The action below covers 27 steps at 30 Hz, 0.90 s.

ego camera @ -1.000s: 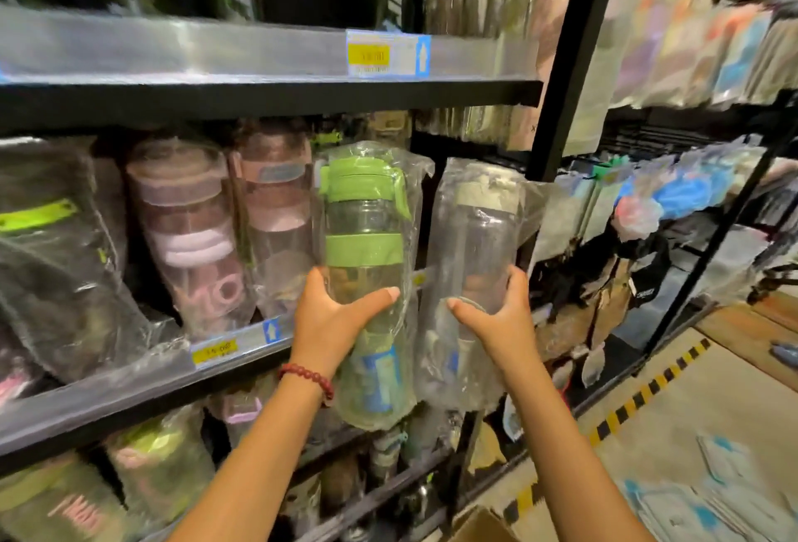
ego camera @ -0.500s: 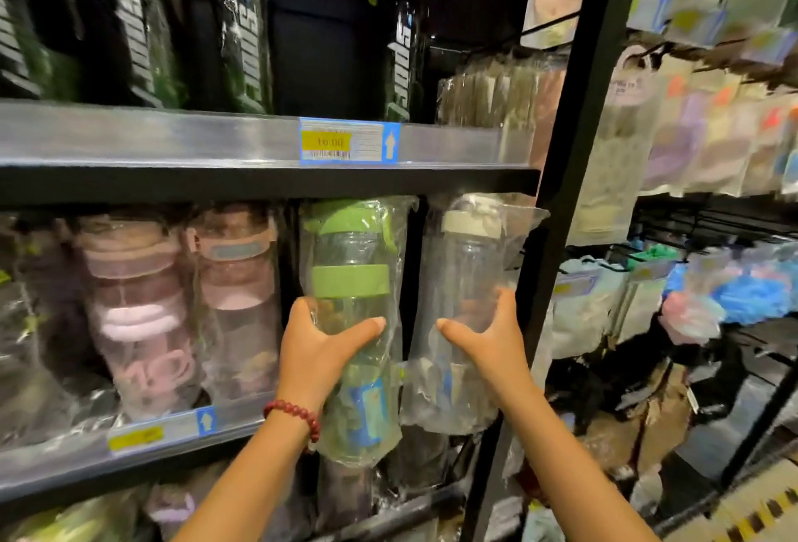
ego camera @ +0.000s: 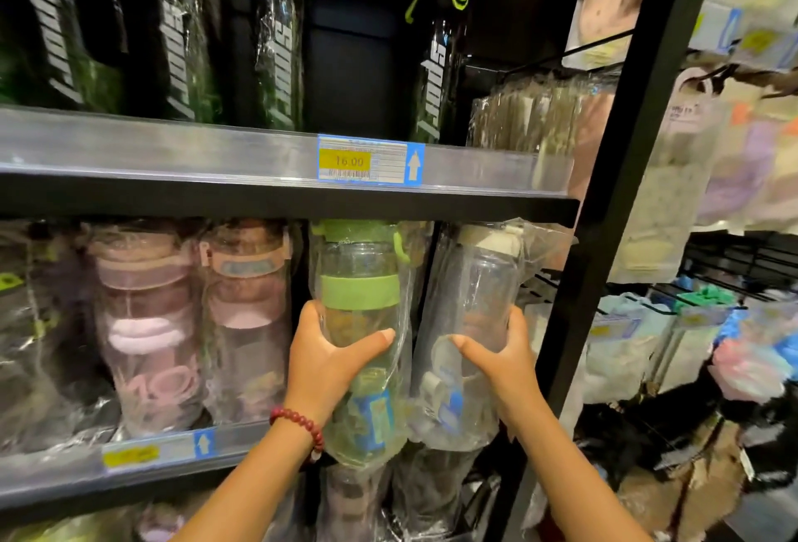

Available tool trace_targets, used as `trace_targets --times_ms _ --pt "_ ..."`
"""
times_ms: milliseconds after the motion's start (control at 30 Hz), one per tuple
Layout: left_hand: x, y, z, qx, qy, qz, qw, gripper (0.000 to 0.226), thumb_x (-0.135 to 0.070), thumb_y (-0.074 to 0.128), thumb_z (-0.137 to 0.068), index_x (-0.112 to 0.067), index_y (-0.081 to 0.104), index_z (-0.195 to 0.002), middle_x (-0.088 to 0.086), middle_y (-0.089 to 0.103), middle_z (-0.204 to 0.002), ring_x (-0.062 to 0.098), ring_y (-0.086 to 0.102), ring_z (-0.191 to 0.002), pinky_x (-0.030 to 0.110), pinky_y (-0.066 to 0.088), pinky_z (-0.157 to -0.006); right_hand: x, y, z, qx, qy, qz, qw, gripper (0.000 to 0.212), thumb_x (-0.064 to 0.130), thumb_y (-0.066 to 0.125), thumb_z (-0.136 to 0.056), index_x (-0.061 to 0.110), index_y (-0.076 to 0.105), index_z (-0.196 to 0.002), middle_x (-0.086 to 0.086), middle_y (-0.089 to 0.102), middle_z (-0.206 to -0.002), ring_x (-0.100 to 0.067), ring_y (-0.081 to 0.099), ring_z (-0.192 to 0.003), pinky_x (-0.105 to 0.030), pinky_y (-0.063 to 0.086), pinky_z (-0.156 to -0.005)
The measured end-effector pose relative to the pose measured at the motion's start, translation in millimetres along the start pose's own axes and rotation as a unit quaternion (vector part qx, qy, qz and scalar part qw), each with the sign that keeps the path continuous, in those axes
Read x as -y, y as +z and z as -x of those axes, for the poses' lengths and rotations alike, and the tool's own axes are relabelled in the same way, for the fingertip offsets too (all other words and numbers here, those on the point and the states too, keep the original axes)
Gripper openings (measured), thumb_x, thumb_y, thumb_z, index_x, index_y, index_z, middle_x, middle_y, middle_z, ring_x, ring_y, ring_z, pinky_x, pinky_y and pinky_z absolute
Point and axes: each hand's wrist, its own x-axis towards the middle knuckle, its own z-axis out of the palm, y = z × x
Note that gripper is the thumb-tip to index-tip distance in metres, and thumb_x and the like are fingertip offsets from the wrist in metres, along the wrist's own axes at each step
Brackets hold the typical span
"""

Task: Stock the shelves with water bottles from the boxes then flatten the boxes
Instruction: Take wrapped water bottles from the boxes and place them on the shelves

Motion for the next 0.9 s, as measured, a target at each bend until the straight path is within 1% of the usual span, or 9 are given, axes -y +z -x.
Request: trace_targets --times_ms 100,200,333,433,533,600,667,767,900 --pt "0 3 -4 0.010 0.002 0.015 1.000 0.074 -0.049 0.079 -0.037 -0.027 0.053 -0.104 -0.007 0.067 -0.101 0.000 0.066 -0.085 0.026 0.053 -0.075 -4 -2 -6 0.013 0.009 -0.036 0.999 0.065 0.031 0.078 -0.058 0.044 0.044 -0.113 0.011 0.059 -0.115 -0.008 0.060 -0.106 -0.030 0.050 -0.086" --pt "4 6 -9 0.017 0.001 0.024 1.000 0.078 -0.048 0.080 -0.037 -0.024 0.054 -0.106 -0.003 0.067 -0.103 0.004 0.067 -0.087 0.025 0.053 -0.073 -5 -5 -11 0.037 0.007 -0.063 0.997 0.063 0.025 0.076 -0.059 0.041 0.047 -0.113 0.011 0.063 -0.109 -0.008 0.064 -0.101 -0.027 0.052 -0.080" --pt "8 11 -11 0.015 0.000 0.051 0.999 0.080 -0.044 0.081 -0.036 -0.020 0.053 -0.107 0.001 0.067 -0.103 0.006 0.067 -0.087 0.020 0.053 -0.067 -5 -9 -18 0.057 0.005 -0.077 0.995 0.072 0.037 0.077 -0.049 0.038 0.048 -0.116 0.006 0.062 -0.116 -0.012 0.064 -0.104 -0.033 0.051 -0.084" --pt "7 13 -12 0.011 0.008 0.060 0.998 0.079 -0.044 0.080 -0.036 -0.019 0.053 -0.106 0.001 0.066 -0.102 0.003 0.067 -0.084 0.015 0.051 -0.063 -7 -10 -25 0.063 0.002 -0.094 0.994 0.072 0.035 0.077 -0.050 0.034 0.050 -0.117 0.003 0.064 -0.115 -0.017 0.065 -0.105 -0.040 0.052 -0.087" --pt "9 18 -11 0.004 0.013 0.072 0.997 0.078 -0.044 0.080 -0.037 -0.020 0.053 -0.106 0.001 0.066 -0.103 0.004 0.067 -0.086 0.018 0.053 -0.065 -6 -11 -30 0.061 -0.007 -0.095 0.994 0.073 0.036 0.077 -0.051 0.034 0.049 -0.119 -0.002 0.063 -0.119 -0.021 0.063 -0.109 -0.045 0.050 -0.092" --pt "11 23 -9 -0.005 0.017 0.079 0.997 0.076 -0.043 0.080 -0.037 -0.021 0.053 -0.104 0.001 0.066 -0.103 0.005 0.067 -0.086 0.019 0.053 -0.066 -4 -13 -33 0.056 -0.017 -0.082 0.995 0.077 0.039 0.075 -0.050 0.032 0.047 -0.122 -0.002 0.061 -0.121 -0.019 0.062 -0.109 -0.041 0.051 -0.091" --pt "13 28 -9 -0.015 0.022 0.089 0.996 0.074 -0.042 0.081 -0.039 -0.022 0.053 -0.105 0.001 0.066 -0.104 0.008 0.067 -0.088 0.023 0.054 -0.069 -2 -16 -35 0.050 -0.027 -0.055 0.997 0.079 0.041 0.073 -0.049 0.033 0.045 -0.122 0.004 0.059 -0.120 -0.010 0.061 -0.107 -0.029 0.051 -0.086" --pt "14 37 -7 -0.028 0.027 0.103 0.994 0.072 -0.042 0.081 -0.041 -0.025 0.053 -0.105 0.001 0.066 -0.105 0.010 0.067 -0.091 0.027 0.055 -0.073 1 -22 -35 0.042 -0.028 -0.004 0.999 0.069 0.035 0.074 -0.054 0.038 0.045 -0.117 0.009 0.057 -0.117 -0.006 0.059 -0.107 -0.018 0.047 -0.078" --pt "13 50 -4 -0.053 0.035 0.110 0.992 0.065 -0.034 0.083 -0.047 -0.027 0.051 -0.103 -0.003 0.065 -0.101 0.003 0.067 -0.086 0.017 0.052 -0.067 5 -24 -32 0.014 -0.044 0.075 0.996 0.103 0.052 0.068 -0.048 0.021 0.033 -0.139 -0.002 0.046 -0.136 -0.018 0.047 -0.124 -0.038 0.043 -0.101"
